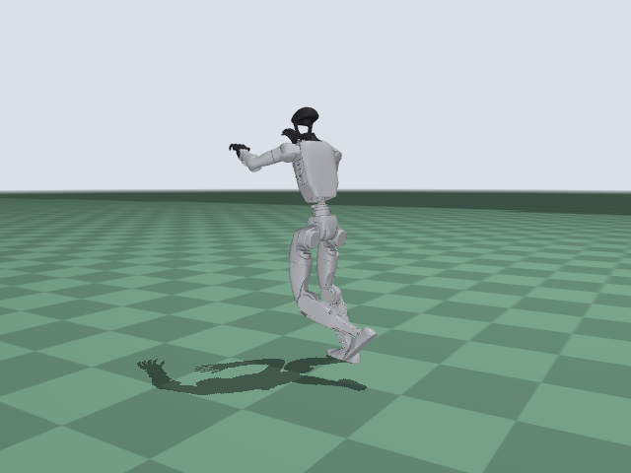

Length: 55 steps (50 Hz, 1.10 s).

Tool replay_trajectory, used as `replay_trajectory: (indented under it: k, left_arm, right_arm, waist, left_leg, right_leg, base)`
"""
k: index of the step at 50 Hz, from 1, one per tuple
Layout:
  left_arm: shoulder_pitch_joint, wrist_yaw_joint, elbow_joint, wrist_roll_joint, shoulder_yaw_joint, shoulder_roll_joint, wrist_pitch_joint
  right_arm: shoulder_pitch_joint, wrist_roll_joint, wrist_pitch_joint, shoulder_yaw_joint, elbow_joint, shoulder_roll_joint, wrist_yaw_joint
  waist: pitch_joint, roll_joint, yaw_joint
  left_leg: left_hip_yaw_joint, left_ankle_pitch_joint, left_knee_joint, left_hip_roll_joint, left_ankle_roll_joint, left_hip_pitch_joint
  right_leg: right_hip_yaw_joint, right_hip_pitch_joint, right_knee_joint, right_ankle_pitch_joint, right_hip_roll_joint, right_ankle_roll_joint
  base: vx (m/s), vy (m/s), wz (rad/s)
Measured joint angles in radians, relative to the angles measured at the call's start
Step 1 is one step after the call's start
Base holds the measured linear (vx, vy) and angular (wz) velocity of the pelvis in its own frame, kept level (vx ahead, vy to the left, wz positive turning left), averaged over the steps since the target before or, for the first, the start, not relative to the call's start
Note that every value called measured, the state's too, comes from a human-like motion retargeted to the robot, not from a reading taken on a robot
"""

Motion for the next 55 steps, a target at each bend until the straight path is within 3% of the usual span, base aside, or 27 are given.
replay_trajectory:
  k: [2, 4, 6, 8, 10, 13, 15, 17, 19, 21, 23, 26, 28, 30, 32, 35, 37, 40, 42, 45, 48, 50, 53, 55]
  left_arm:
    - [0.288, -0.010, -0.340, -0.039, 0.167, -0.090, -0.069]
    - [0.583, -0.090, -0.585, -0.093, 0.270, -0.175, -0.131]
    - [0.870, -0.146, -0.717, -0.191, 0.334, -0.273, -0.185]
    - [1.111, -0.162, -0.758, -0.305, 0.361, -0.381, -0.216]
    - [1.270, -0.189, -0.754, -0.408, 0.356, -0.464, -0.224]
    - [1.305, -0.261, -0.797, -0.454, 0.320, -0.455, -0.215]
    - [1.211, -0.233, -0.843, -0.385, 0.283, -0.428, -0.205]
    - [1.039, -0.174, -0.857, -0.265, 0.264, -0.441, -0.166]
    - [0.844, -0.158, -0.821, -0.151, 0.276, -0.460, -0.104]
    - [0.662, -0.170, -0.733, -0.063, 0.282, -0.453, -0.048]
    - [0.505, -0.175, -0.606, 0.000, 0.253, -0.433, -0.004]
    - [0.251, -0.100, -0.307, 0.029, 0.112, -0.396, 0.068]
    - [0.055, 0.001, -0.030, -0.007, -0.036, -0.380, 0.111]
    - [-0.151, 0.080, 0.308, -0.031, -0.232, -0.386, 0.130]
    - [-0.313, 0.053, 0.675, -0.047, -0.454, -0.439, 0.104]
    - [-0.416, -0.191, 1.034, -0.165, -0.618, -0.495, 0.040]
    - [-0.422, -0.220, 0.964, -0.188, -0.564, -0.452, 0.045]
    - [-0.287, -0.045, 0.512, -0.114, -0.278, -0.354, 0.073]
    - [-0.006, 0.007, 0.102, -0.042, -0.012, -0.344, 0.062]
    - [0.491, -0.078, -0.364, -0.083, 0.261, -0.401, -0.058]
    - [0.898, -0.202, -0.579, -0.257, 0.344, -0.428, -0.172]
    - [1.096, -0.253, -0.670, -0.364, 0.357, -0.407, -0.218]
    - [1.209, -0.334, -0.769, -0.435, 0.311, -0.373, -0.233]
    - [1.169, -0.360, -0.831, -0.388, 0.259, -0.372, -0.219]
  right_arm:
    - [-0.097, -0.071, 0.047, 0.019, 0.159, -0.050, -0.031]
    - [-0.215, -0.132, 0.105, 0.073, 0.387, -0.071, -0.054]
    - [-0.362, -0.178, 0.160, 0.176, 0.667, -0.098, -0.091]
    - [-0.545, -0.170, 0.197, 0.371, 0.996, -0.132, -0.149]
    - [-0.709, -0.089, 0.207, 0.622, 1.293, -0.178, -0.161]
    - [-0.823, 0.078, 0.187, 0.882, 1.502, -0.306, -0.085]
    - [-0.836, 0.140, 0.179, 0.880, 1.479, -0.425, -0.085]
    - [-0.760, 0.172, 0.170, 0.686, 1.306, -0.527, -0.106]
    - [-0.580, 0.184, 0.160, 0.398, 1.042, -0.568, -0.073]
    - [-0.323, 0.167, 0.145, 0.133, 0.742, -0.560, 0.008]
    - [-0.074, 0.163, 0.104, -0.002, 0.482, -0.555, 0.082]
    - [0.295, 0.223, 0.037, -0.091, 0.205, -0.592, 0.123]
    - [0.514, 0.283, 0.012, -0.150, 0.101, -0.598, 0.133]
    - [0.664, 0.302, -0.004, -0.189, 0.034, -0.561, 0.135]
    - [0.703, 0.269, -0.032, -0.170, -0.035, -0.518, 0.125]
    - [0.572, 0.208, -0.058, -0.091, -0.136, -0.486, 0.152]
    - [0.423, 0.168, -0.046, -0.076, -0.167, -0.453, 0.152]
    - [0.201, 0.073, 0.003, -0.101, -0.101, -0.374, 0.108]
    - [0.063, -0.034, 0.047, -0.075, 0.050, -0.299, 0.069]
    - [-0.123, -0.181, 0.125, -0.004, 0.370, -0.181, 0.004]
    - [-0.325, -0.222, 0.199, 0.154, 0.769, -0.169, -0.106]
    - [-0.498, -0.180, 0.217, 0.367, 1.093, -0.206, -0.192]
    - [-0.724, 0.022, 0.184, 0.794, 1.558, -0.213, -0.150]
    - [-0.782, 0.188, 0.178, 0.901, 1.740, -0.209, -0.059]
  waist:
    - [-0.045, -0.016, 0.117]
    - [-0.076, -0.079, 0.239]
    - [-0.086, -0.143, 0.368]
    - [-0.070, -0.173, 0.486]
    - [-0.040, -0.153, 0.574]
    - [0.001, -0.065, 0.596]
    - [0.029, -0.008, 0.559]
    - [0.049, 0.008, 0.493]
    - [0.043, -0.003, 0.415]
    - [0.013, -0.009, 0.326]
    - [-0.021, 0.029, 0.217]
    - [-0.048, 0.117, 0.017]
    - [-0.045, 0.125, -0.119]
    - [-0.038, 0.080, -0.219]
    - [-0.035, 0.018, -0.252]
    - [-0.029, -0.027, -0.216]
    - [-0.015, -0.015, -0.140]
    - [-0.014, -0.015, -0.024]
    - [-0.038, -0.037, 0.043]
    - [-0.077, -0.121, 0.190]
    - [-0.075, -0.189, 0.419]
    - [-0.047, -0.182, 0.570]
    - [0.000, -0.117, 0.695]
    - [0.026, -0.069, 0.711]
  left_leg:
    - [0.051, -0.056, -0.008, 0.004, 0.015, -0.120]
    - [0.132, -0.076, -0.147, -0.001, 0.020, -0.194]
    - [0.220, -0.054, -0.396, -0.010, -0.007, -0.216]
    - [0.279, -0.021, -0.709, -0.016, -0.057, -0.196]
    - [0.302, -0.013, -0.974, -0.001, -0.108, -0.167]
    - [0.252, 0.042, -1.032, 0.028, -0.150, -0.157]
    - [0.187, 0.016, -0.887, 0.032, -0.115, -0.143]
    - [0.134, -0.127, -0.698, 0.013, -0.056, -0.134]
    - [0.115, -0.219, -0.604, -0.013, -0.040, -0.118]
    - [0.105, -0.230, -0.639, -0.027, -0.067, -0.066]
    - [0.077, -0.184, -0.744, -0.022, -0.100, 0.016]
    - [-0.004, -0.046, -0.874, 0.006, -0.149, 0.127]
    - [-0.066, 0.054, -0.924, -0.004, -0.172, 0.205]
    - [-0.108, 0.132, -0.950, -0.029, -0.166, 0.303]
    - [-0.105, 0.165, -0.878, -0.055, -0.116, 0.370]
    - [-0.027, 0.140, -0.496, -0.066, -0.034, 0.309]
    - [0.029, 0.071, -0.217, -0.016, -0.005, 0.209]
    - [0.058, -0.043, 0.051, 0.039, 0.030, 0.025]
    - [0.076, -0.089, 0.048, 0.041, 0.045, -0.085]
    - [0.168, -0.104, -0.188, 0.025, 0.041, -0.166]
    - [0.256, -0.009, -0.663, 0.006, -0.032, -0.138]
    - [0.253, 0.053, -0.974, 0.011, -0.103, -0.096]
    - [0.156, 0.088, -1.108, 0.033, -0.168, -0.087]
    - [0.090, 0.110, -1.001, 0.031, -0.144, -0.092]
  right_leg:
    - [0.014, 0.066, -0.076, 0.037, -0.026, 0.028]
    - [0.059, 0.134, -0.167, 0.132, -0.059, 0.042]
    - [0.113, 0.195, -0.250, 0.262, -0.094, 0.064]
    - [0.151, 0.273, -0.328, 0.394, -0.118, 0.090]
    - [0.167, 0.380, -0.393, 0.488, -0.119, 0.099]
    - [0.151, 0.539, -0.344, 0.515, -0.080, 0.035]
    - [0.083, 0.570, -0.141, 0.455, -0.059, -0.006]
    - [0.023, 0.476, 0.198, 0.323, -0.083, -0.030]
    - [0.027, 0.314, 0.473, 0.199, -0.108, -0.049]
    - [0.038, 0.151, 0.588, 0.121, -0.101, -0.065]
    - [0.001, 0.036, 0.532, 0.091, -0.072, -0.077]
    - [-0.140, -0.004, 0.155, 0.147, -0.031, -0.052]
    - [-0.215, 0.034, -0.185, 0.221, -0.028, 0.002]
    - [-0.222, 0.050, -0.414, 0.260, -0.046, 0.073]
    - [-0.150, 0.039, -0.458, 0.287, -0.063, 0.106]
    - [-0.024, 0.020, -0.306, 0.275, -0.049, 0.051]
    - [0.018, -0.014, -0.093, 0.128, -0.006, 0.008]
    - [0.045, -0.021, 0.087, -0.008, 0.016, 0.009]
    - [0.054, 0.047, 0.036, -0.001, 0.000, 0.028]
    - [0.101, 0.166, -0.110, 0.102, -0.043, 0.059]
    - [0.179, 0.264, -0.225, 0.261, -0.067, 0.093]
    - [0.210, 0.353, -0.287, 0.348, -0.058, 0.099]
    - [0.184, 0.494, -0.269, 0.387, -0.041, 0.036]
    - [0.126, 0.532, -0.114, 0.365, -0.029, -0.029]
  base:
    - [1.25, 0.07, -0.58]
    - [1.23, 0.11, -1.21]
    - [1.24, 0.21, -1.68]
    - [1.25, 0.36, -1.50]
    - [1.27, 0.49, -0.57]
    - [1.29, 0.52, 1.04]
    - [1.31, 0.43, 1.84]
    - [1.25, 0.31, 1.60]
    - [1.18, 0.20, 1.03]
    - [1.18, 0.13, 0.69]
    - [1.20, 0.08, 0.83]
    - [1.25, -0.03, 1.48]
    - [1.31, -0.20, 1.83]
    - [1.33, -0.34, 1.16]
    - [1.29, -0.37, -0.11]
    - [1.17, -0.28, -1.40]
    - [1.11, -0.15, -1.72]
    - [1.12, -0.07, -0.92]
    - [1.15, -0.04, -0.49]
    - [1.17, -0.01, -1.12]
    - [1.19, 0.14, -1.82]
    - [1.19, 0.31, -1.50]
    - [1.16, 0.41, -0.22]
    - [1.11, 0.41, 1.03]
